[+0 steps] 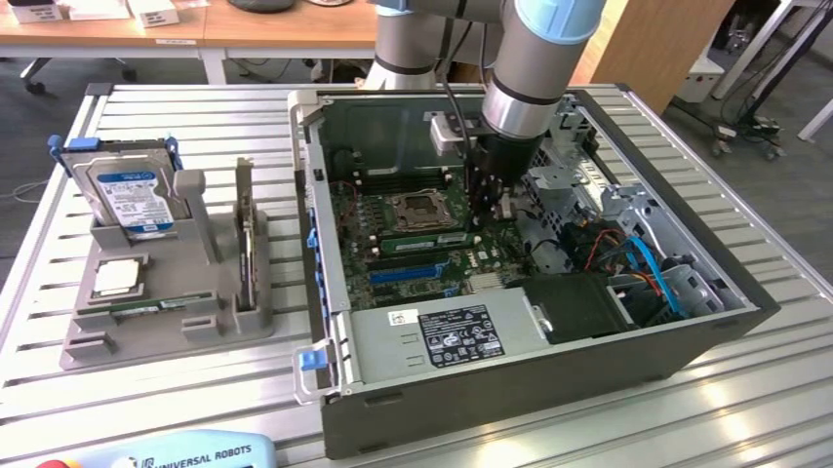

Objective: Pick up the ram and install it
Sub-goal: 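Press down the ram until it locks into place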

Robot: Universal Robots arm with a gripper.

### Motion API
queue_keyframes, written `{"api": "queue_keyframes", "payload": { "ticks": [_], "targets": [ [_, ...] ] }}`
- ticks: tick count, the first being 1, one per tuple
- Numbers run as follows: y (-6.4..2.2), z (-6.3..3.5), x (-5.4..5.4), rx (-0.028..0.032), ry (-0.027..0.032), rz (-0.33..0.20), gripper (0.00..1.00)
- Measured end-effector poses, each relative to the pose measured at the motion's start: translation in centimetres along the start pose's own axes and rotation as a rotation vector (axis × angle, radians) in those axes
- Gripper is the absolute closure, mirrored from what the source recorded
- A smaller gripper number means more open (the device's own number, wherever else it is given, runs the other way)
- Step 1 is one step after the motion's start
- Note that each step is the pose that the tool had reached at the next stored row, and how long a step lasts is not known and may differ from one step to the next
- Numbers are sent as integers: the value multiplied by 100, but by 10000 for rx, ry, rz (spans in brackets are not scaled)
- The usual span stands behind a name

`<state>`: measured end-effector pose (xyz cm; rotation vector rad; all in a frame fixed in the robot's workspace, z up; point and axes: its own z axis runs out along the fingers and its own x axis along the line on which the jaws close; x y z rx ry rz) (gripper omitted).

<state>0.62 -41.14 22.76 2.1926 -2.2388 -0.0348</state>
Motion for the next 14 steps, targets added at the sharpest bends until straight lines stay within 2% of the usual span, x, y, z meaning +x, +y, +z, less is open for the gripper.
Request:
{"api": "queue_keyframes", "payload": {
  "ticks": [14],
  "targets": [
    [0, 22, 0, 0, 0, 0, 90]
  ]
}}
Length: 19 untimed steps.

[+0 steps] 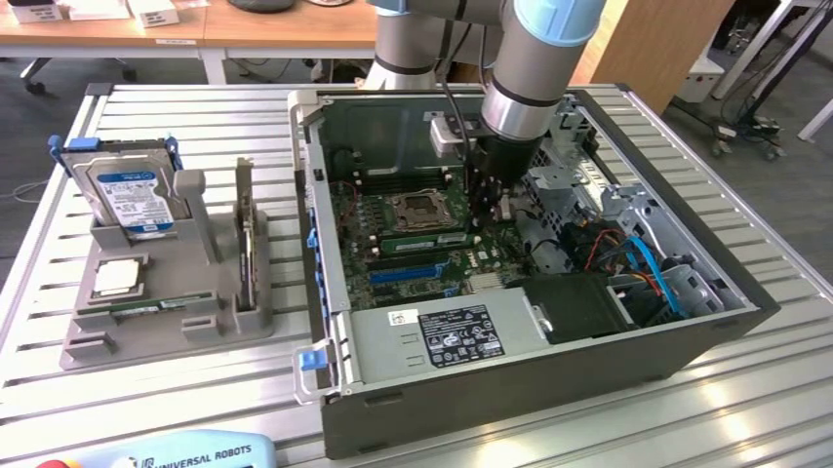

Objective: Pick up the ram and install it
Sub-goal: 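Press down the ram until it locks into place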

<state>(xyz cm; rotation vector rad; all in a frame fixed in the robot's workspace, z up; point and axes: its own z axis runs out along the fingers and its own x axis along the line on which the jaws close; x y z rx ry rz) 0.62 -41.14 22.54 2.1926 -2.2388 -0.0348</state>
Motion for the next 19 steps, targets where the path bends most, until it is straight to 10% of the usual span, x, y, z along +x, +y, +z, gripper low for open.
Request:
{"api": "queue_keyframes", "payload": {
  "ticks": [19],
  "targets": [
    [-1, 24, 0, 0, 0, 0, 90]
  ]
}}
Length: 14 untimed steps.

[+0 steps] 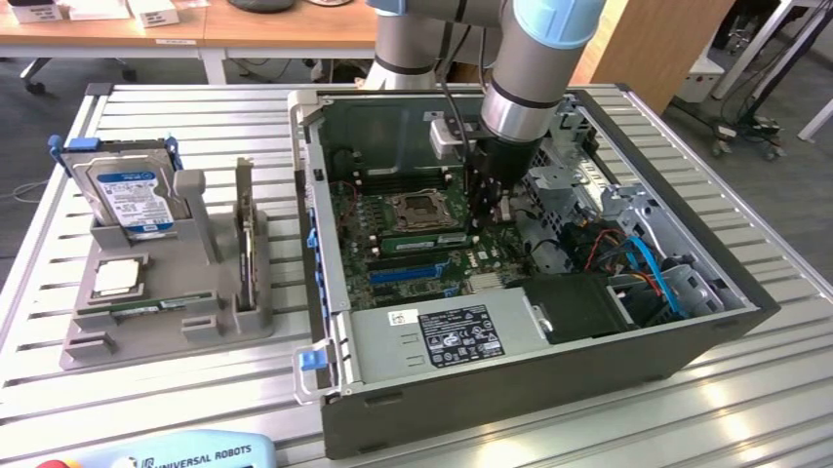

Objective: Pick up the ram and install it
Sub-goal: 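Press down the ram until it locks into place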

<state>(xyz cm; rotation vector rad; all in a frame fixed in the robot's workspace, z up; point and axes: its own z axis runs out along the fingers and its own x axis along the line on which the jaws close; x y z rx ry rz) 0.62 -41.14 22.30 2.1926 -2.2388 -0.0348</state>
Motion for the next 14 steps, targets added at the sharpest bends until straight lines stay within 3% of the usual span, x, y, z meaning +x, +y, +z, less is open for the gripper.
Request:
{"api": "queue_keyframes", "payload": {
  "ticks": [14],
  "targets": [
    [0, 10, 1, 0, -1, 1, 90]
  ]
}}
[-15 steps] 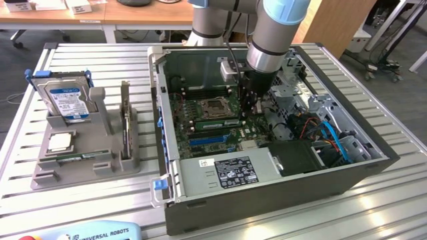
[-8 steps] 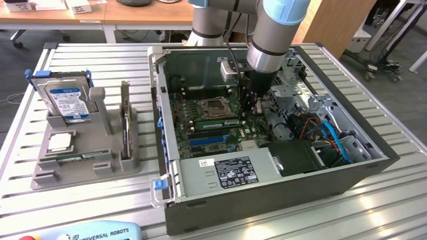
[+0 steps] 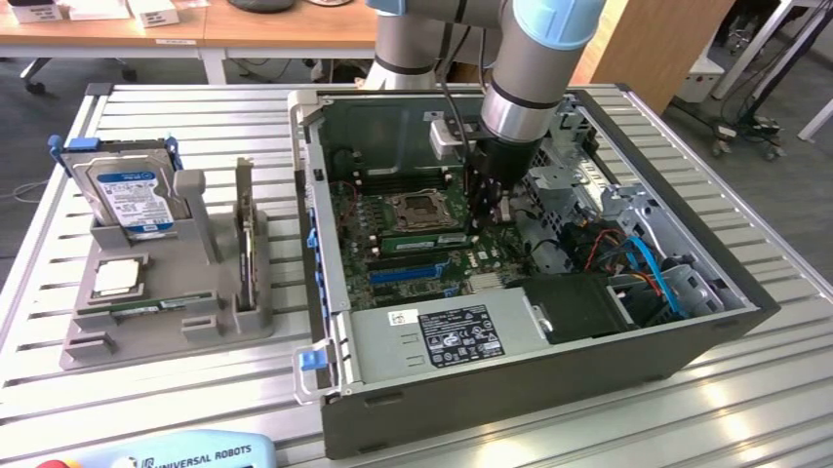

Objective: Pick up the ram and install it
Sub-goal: 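Press down the ram until it locks into place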

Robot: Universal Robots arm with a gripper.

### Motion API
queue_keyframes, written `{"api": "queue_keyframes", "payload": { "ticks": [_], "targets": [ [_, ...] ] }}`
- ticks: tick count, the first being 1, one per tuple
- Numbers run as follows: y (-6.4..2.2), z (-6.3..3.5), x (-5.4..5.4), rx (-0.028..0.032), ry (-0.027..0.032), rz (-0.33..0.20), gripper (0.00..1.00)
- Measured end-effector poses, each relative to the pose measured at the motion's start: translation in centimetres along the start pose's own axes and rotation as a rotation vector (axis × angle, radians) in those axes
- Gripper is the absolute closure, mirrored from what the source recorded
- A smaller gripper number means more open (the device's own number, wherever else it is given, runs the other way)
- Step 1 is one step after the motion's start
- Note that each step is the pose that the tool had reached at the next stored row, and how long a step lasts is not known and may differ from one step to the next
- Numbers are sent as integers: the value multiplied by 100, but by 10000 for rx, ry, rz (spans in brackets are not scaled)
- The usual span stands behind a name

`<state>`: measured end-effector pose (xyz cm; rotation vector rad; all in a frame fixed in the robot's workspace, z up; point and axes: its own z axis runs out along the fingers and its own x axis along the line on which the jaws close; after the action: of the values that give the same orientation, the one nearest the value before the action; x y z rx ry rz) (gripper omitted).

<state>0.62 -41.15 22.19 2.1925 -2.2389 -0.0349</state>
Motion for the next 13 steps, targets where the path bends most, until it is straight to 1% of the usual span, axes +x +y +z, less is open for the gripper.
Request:
{"api": "queue_keyframes", "payload": {
  "ticks": [4, 6, 9, 13],
  "targets": [
    [0, 0, 0, 0, -1, 0, 90],
    [0, -10, -2, 2, -14, 0, 90],
    [2, -83, -1, 0, -2, 0, 90],
    [3, -199, -2, -2, -2, 0, 90]
  ]
}}
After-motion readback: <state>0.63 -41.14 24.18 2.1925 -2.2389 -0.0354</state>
